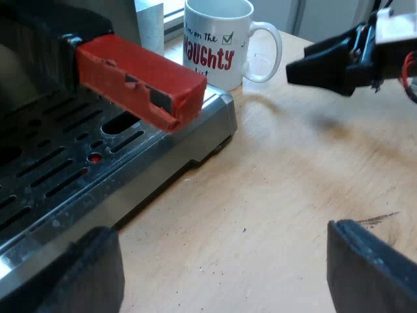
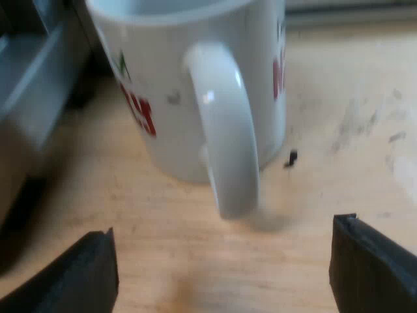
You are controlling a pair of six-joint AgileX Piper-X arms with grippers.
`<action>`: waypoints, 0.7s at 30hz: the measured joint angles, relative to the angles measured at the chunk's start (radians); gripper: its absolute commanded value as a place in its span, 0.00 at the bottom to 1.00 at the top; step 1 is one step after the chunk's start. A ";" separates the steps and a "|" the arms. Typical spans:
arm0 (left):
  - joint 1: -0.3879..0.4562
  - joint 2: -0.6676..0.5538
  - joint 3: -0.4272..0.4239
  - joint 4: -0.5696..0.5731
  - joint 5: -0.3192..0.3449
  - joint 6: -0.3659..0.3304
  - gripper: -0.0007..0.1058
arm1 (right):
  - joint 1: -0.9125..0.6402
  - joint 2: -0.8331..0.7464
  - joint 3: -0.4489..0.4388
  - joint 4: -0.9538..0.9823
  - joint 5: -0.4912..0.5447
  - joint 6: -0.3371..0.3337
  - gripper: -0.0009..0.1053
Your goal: Place mug into machine
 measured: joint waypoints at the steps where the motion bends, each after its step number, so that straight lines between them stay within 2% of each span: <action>1: 0.000 0.000 0.000 0.000 0.000 0.000 0.64 | 0.000 0.027 -0.010 0.000 0.000 0.000 0.66; 9: 0.000 0.000 0.000 0.000 0.000 0.000 0.64 | 0.000 0.183 -0.141 -0.039 0.000 0.000 0.66; 17: 0.000 0.000 0.000 0.000 0.000 0.000 0.64 | 0.000 0.242 -0.216 -0.039 0.000 0.000 0.65; 19: 0.000 0.000 0.000 0.000 0.000 0.000 0.64 | 0.000 0.242 -0.217 -0.039 0.000 0.000 0.58; 21: 0.000 0.000 0.000 0.000 0.000 0.000 0.64 | 0.000 0.242 -0.217 -0.039 0.000 0.000 0.36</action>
